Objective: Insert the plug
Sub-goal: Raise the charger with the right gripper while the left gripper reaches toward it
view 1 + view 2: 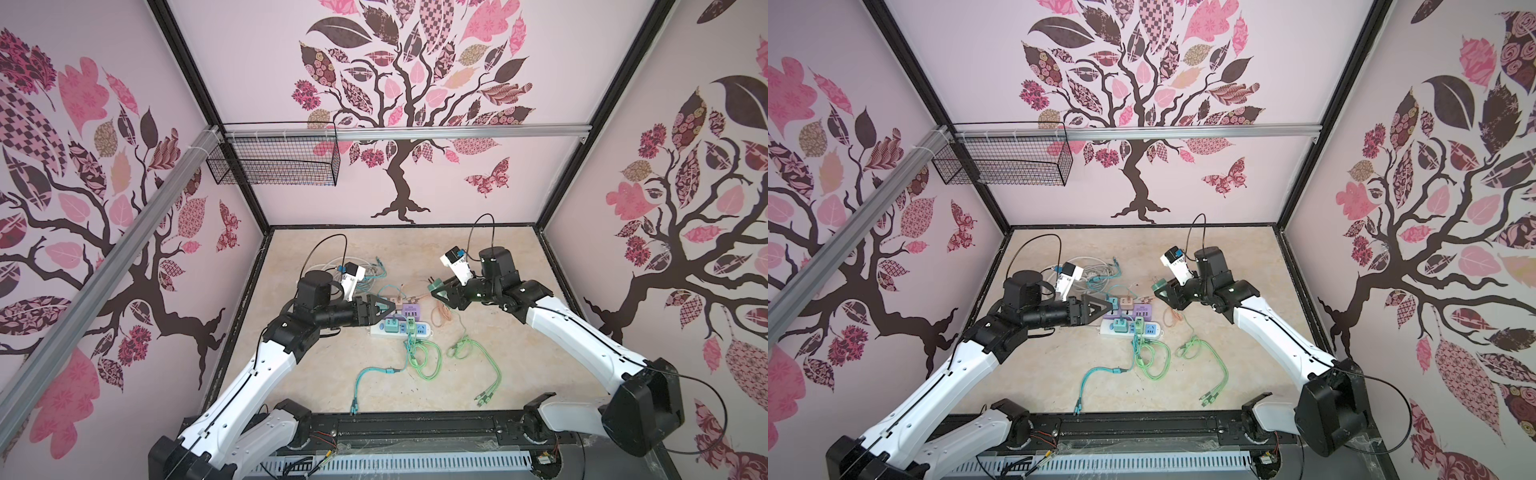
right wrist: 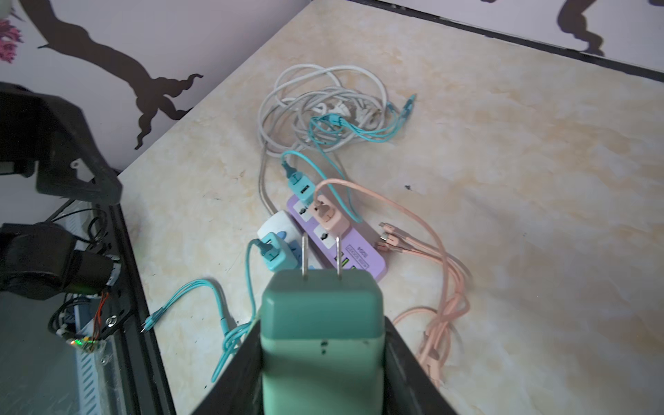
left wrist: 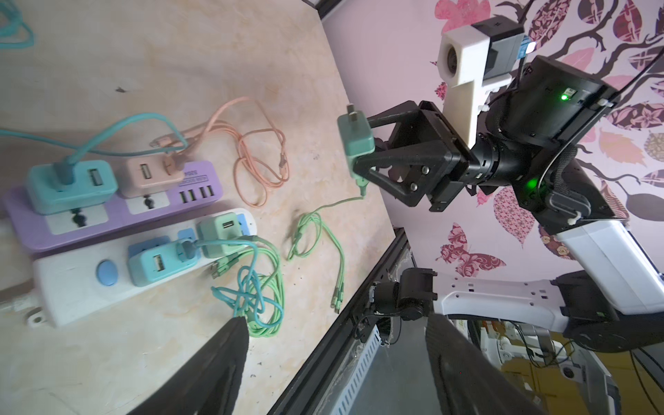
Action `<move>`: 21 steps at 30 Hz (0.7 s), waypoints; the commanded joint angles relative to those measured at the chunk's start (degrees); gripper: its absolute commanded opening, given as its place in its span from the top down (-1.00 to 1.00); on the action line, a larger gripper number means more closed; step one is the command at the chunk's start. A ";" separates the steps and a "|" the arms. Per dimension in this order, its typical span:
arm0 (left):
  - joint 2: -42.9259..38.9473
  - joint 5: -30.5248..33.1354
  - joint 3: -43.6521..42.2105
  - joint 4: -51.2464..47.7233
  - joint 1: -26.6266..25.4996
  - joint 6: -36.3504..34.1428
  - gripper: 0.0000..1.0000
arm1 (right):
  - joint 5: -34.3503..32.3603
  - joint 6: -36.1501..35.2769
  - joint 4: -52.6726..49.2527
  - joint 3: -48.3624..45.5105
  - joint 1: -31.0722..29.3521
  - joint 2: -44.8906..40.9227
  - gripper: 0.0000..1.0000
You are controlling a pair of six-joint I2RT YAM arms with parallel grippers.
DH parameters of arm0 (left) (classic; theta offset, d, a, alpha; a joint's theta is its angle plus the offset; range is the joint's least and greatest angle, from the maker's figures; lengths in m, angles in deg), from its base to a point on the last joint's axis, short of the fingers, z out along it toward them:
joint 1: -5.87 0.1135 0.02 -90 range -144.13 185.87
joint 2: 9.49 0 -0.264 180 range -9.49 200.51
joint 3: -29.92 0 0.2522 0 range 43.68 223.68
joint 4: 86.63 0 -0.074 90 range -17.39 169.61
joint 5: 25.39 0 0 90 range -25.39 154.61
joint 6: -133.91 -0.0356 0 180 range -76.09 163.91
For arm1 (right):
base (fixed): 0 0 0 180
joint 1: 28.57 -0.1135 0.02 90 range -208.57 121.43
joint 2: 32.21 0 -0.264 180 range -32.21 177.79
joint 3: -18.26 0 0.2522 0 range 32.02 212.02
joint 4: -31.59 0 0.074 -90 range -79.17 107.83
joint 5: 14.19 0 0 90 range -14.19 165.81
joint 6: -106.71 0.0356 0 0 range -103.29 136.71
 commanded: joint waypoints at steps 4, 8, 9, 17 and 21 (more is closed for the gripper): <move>5.99 -2.60 5.52 4.39 -2.00 2.59 -0.64 | 2.39 -5.14 0.45 0.27 -2.94 -5.36 0.38; 9.61 -4.67 8.24 5.02 -2.41 2.99 -0.61 | 2.23 -6.71 0.64 0.06 -4.43 -7.27 0.38; 10.30 -5.26 8.63 5.16 -2.54 3.12 -0.61 | 2.20 -6.89 0.64 0.14 -4.57 -7.52 0.38; 13.75 -9.79 11.55 6.62 -3.66 4.38 -0.52 | 1.34 -8.91 -0.37 0.76 -6.31 -7.73 0.38; 14.62 -10.36 12.01 6.71 -4.17 4.42 -0.50 | 0.69 -9.35 -0.78 1.15 -7.31 -7.50 0.38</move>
